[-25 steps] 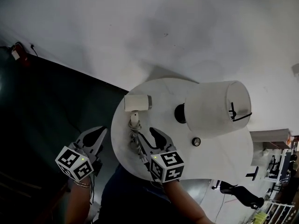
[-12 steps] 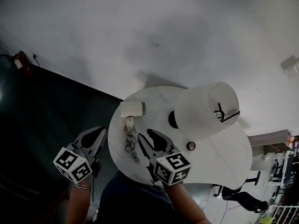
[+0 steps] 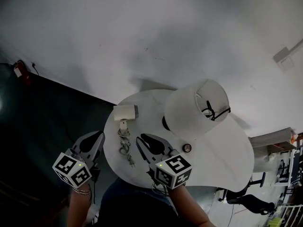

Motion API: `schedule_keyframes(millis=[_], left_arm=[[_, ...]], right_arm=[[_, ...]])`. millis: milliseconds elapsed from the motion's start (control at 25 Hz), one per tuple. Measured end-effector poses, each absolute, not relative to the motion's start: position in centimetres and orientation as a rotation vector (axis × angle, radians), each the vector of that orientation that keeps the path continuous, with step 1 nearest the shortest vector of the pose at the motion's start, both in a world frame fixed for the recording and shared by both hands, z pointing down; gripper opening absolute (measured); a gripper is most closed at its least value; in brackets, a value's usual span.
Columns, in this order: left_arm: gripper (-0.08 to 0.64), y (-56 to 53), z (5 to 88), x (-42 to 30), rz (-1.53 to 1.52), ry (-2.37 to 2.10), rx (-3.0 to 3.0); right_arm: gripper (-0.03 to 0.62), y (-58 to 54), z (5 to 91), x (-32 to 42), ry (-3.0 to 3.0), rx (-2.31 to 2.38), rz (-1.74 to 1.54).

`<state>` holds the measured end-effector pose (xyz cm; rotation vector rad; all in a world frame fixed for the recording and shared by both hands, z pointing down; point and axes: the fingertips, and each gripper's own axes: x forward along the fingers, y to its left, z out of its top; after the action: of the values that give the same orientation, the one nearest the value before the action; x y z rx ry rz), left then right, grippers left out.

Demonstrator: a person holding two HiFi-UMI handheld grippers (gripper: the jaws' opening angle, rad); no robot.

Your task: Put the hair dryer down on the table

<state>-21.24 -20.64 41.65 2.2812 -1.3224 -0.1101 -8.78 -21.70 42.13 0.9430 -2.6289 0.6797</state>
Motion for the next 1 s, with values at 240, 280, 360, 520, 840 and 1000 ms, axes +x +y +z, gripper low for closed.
schedule_keyframes(millis=[240, 280, 360, 520, 840, 1000], left_arm=[[0.018, -20.9, 40.1, -19.9, -0.11, -1.325, 2.329], [0.018, -20.9, 40.0, -19.7, -0.107, -1.327, 2.334], [0.018, -21.1, 39.8, -19.5, -0.104, -1.332, 2.345], [0.018, -21.1, 39.5, -19.1, -0.105, -1.347, 2.346], [0.018, -21.5, 38.2, -18.3, -0.073, -1.355, 2.402], [0.018, -21.9, 37.1, -18.2, -0.069, -1.358, 2.429]], right_arm=[[0.051, -21.8, 39.9, -7.8, -2.683, 0.927, 0.591], [0.046, -21.9, 39.6, -7.6, -2.692, 0.923, 0.578], [0.04, -22.0, 38.9, -7.6, -2.71, 0.917, 0.555], [0.037, -22.0, 37.5, -7.7, -2.742, 0.903, 0.537], [0.035, -22.2, 35.1, -6.6, -2.794, 0.889, 0.419], [0.031, -22.3, 33.5, -6.0, -2.822, 0.883, 0.318]])
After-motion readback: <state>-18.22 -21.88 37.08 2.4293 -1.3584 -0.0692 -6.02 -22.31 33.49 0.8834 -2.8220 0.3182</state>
